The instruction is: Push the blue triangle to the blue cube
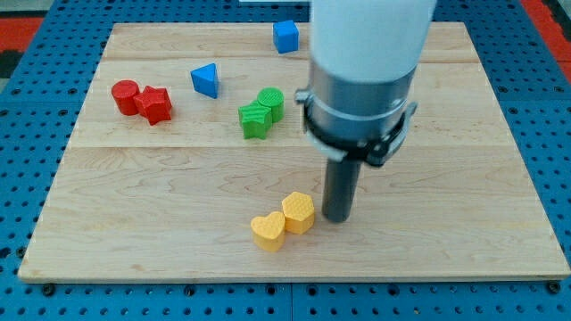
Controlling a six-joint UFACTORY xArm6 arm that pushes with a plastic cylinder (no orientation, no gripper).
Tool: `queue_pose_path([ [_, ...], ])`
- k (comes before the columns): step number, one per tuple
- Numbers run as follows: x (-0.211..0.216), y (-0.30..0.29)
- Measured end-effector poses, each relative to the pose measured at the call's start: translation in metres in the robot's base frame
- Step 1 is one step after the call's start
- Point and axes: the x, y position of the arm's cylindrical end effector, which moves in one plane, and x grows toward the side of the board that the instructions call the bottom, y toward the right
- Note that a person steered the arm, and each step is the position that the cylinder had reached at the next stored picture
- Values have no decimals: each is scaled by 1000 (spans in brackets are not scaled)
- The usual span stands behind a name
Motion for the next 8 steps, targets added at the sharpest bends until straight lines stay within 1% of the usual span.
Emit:
queue_pose_path([
  [1, -68, -13],
  [2, -79, -76],
  [3, -122, -165],
  [4, -133, -191],
  [5, -145, -196],
  [6, -198, -158],
  [7, -229, -121],
  [8, -225, -124],
])
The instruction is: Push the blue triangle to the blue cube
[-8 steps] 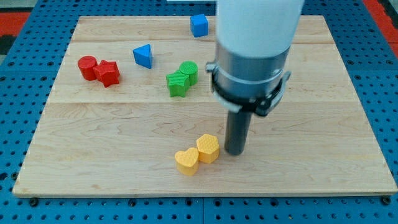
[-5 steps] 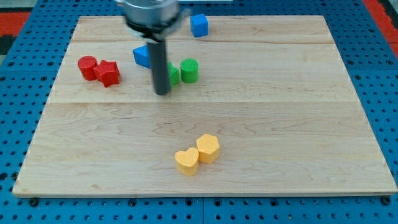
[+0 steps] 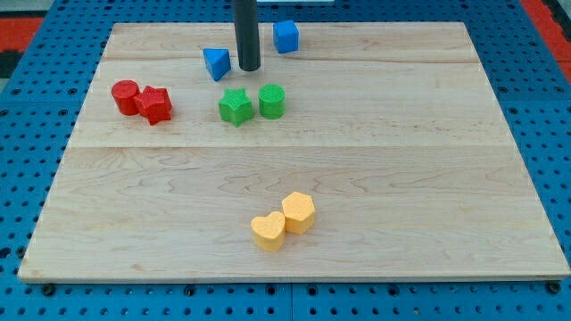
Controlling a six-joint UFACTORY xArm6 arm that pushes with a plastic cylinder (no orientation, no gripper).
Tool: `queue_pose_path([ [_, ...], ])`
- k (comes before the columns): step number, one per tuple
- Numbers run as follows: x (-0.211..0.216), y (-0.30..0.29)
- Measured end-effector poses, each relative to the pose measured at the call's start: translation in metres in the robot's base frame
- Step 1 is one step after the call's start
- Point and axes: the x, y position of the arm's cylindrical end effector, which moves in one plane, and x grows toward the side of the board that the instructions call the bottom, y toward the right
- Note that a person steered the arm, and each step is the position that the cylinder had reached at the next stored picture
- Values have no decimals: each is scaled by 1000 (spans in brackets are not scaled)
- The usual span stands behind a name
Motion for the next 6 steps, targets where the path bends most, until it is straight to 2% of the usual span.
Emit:
queue_pose_path([
  [1, 31, -47],
  [2, -12, -127],
  [3, -5, -50],
  [4, 1, -63],
  [6, -41, 23],
])
